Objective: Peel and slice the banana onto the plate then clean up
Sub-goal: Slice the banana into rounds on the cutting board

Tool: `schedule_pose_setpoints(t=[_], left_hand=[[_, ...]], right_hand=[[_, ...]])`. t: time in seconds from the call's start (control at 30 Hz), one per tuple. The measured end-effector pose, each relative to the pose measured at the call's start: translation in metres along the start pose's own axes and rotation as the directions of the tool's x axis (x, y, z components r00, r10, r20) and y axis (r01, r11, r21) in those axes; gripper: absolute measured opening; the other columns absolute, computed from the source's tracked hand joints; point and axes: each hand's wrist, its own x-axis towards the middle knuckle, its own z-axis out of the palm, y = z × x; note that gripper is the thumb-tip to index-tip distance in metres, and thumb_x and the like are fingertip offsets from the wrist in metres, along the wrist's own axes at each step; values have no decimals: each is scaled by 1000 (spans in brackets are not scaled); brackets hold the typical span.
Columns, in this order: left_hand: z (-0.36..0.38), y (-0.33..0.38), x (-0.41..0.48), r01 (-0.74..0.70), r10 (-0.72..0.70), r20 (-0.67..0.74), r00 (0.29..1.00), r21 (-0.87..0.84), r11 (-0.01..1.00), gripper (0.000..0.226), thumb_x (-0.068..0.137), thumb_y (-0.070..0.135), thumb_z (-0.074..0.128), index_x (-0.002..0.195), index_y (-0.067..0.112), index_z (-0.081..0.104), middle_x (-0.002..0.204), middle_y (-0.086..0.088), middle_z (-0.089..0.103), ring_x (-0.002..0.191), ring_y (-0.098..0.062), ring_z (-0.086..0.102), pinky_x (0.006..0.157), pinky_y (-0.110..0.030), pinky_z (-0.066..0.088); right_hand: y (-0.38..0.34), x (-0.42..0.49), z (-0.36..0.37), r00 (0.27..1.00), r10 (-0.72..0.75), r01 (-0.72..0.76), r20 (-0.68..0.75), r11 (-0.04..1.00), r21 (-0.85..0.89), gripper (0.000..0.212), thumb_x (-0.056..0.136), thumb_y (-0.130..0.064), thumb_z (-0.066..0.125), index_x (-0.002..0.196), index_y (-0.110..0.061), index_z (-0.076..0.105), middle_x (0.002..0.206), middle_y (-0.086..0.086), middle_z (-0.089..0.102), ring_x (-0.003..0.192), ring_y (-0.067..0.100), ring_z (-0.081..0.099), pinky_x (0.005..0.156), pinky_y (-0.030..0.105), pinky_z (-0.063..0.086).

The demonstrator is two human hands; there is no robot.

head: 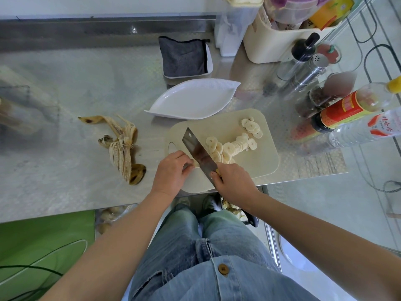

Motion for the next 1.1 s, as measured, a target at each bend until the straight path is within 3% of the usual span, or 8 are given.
schedule_pose_setpoints(t=[0.2,0.37,0.57,1.1], left_hand=[[1,-2,0,0,-1,3,1000,20,1000,10,75,10,79,83,9,72,86,-6,68,74,-20,62,69,-28,52],[0,-2,0,-5,5,5,1000,26,1000,10,75,9,78,83,9,72,86,-7,68,74,-21,63,69,-25,50],[0,1,0,-1,1,-4,1000,29,1000,12,72,7,80,81,8,73,85,-7,69,73,-22,64,69,-24,49],[0,-1,1,-2,2,3,1000,38,999,11,74,9,79,83,9,72,86,-6,68,74,-21,63,70,-22,47]], right_hand=[[-1,1,-5,998,12,-8,-65,998,64,25,97,-28,41,81,-10,47,65,7,49,60,25,47,55,32,31],[0,-2,-11,999,-12,13,-37,999,40,23,98,-27,41,80,-13,43,61,2,43,59,24,46,51,32,28],[1,-5,-13,1000,-16,16,12,1000,21,20,99,-27,39,83,-16,41,61,-4,38,55,8,37,48,22,22],[0,-8,-15,999,-16,16,29,1000,19,20,100,-28,39,82,-18,41,61,-5,39,55,7,37,49,21,21]])
